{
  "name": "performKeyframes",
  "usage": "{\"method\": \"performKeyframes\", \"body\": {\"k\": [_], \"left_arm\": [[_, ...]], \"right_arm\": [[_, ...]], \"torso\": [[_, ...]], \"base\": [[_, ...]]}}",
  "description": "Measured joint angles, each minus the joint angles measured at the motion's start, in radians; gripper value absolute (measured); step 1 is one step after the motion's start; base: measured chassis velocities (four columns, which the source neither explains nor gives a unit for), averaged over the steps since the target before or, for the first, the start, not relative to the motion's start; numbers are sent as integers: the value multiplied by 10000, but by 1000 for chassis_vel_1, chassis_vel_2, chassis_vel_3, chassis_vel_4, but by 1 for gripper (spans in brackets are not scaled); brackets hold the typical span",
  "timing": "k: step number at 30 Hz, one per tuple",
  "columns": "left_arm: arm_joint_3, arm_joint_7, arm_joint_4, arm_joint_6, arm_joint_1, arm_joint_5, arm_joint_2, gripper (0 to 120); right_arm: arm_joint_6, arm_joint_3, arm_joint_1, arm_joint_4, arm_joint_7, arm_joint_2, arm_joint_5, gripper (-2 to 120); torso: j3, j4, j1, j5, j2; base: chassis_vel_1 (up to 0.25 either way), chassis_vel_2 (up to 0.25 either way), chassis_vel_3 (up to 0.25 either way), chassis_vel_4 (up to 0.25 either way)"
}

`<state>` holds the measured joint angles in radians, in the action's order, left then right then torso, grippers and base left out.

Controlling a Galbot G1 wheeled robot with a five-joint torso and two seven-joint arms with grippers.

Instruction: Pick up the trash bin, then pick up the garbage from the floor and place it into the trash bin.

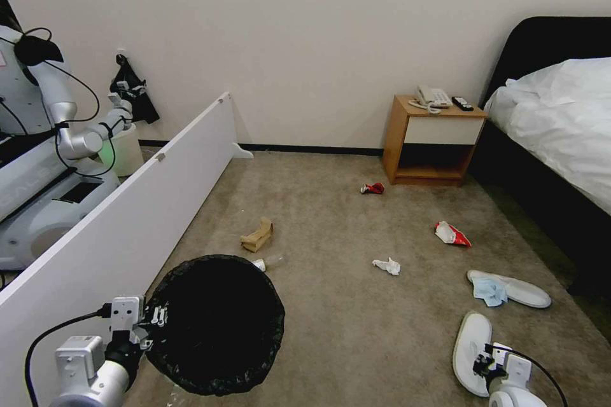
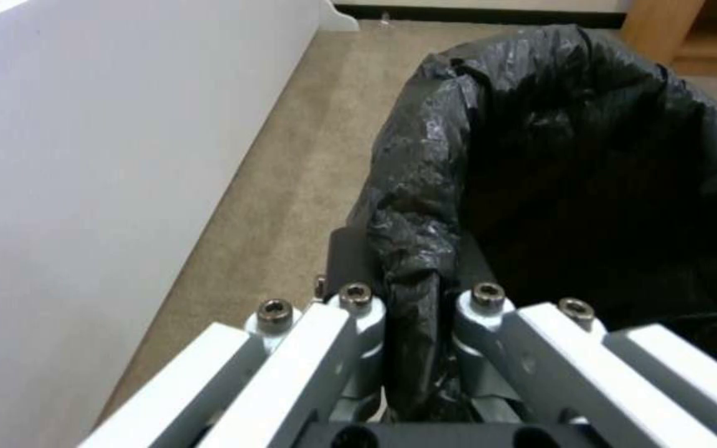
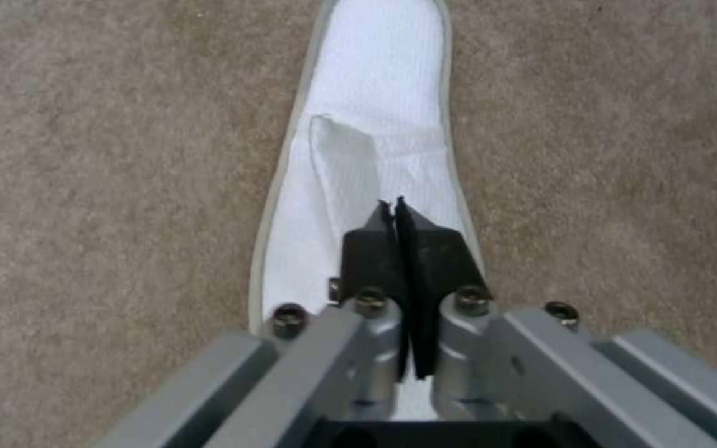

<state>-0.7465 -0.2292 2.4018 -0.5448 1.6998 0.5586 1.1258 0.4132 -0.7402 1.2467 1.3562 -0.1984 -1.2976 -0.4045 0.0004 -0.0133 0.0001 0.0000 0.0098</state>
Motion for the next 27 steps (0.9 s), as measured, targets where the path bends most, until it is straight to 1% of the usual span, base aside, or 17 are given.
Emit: {"method": "performKeyframes", "body": {"k": [16,17,18,19,20,21,22,25,26,27], "left_arm": [[1,0,40,-1,12,1,6,4],[1,0,44,0,12,2,7,4],[2,0,48,0,14,0,9,4],[2,0,48,0,14,0,9,4],[3,0,53,-1,18,-2,11,4],[3,0,58,-1,22,-3,12,4],[3,0,58,-1,22,-3,12,4],[3,0,72,0,27,-5,12,4],[3,0,72,0,27,-5,12,4],[3,-3,75,-3,24,-6,12,4]], "right_arm": [[-26,-41,77,28,34,23,91,0],[-33,-34,85,41,35,26,96,2],[-39,-28,86,59,37,26,98,7],[-39,-28,86,59,37,26,98,7],[-41,-13,86,65,38,25,101,13],[-42,-6,85,66,38,23,105,16],[-42,-6,85,66,38,23,105,16],[-45,22,62,67,36,12,135,33],[-45,22,62,67,36,12,135,33],[-45,29,57,78,32,10,148,38]], "torso": [[0,0,0,0,0],[0,0,0,0,0],[0,0,0,0,0],[0,0,0,0,0],[0,1,0,-1,0],[0,1,0,0,0],[0,1,0,0,0],[0,0,0,0,0],[0,0,0,0,0],[0,1,0,-1,0]], "base": [[0,0,0,0],[0,0,0,0],[0,0,0,0],[0,0,0,0],[0,0,0,0],[0,0,0,0],[0,0,0,0],[0,0,0,0],[0,0,0,0],[0,0,0,0]]}}
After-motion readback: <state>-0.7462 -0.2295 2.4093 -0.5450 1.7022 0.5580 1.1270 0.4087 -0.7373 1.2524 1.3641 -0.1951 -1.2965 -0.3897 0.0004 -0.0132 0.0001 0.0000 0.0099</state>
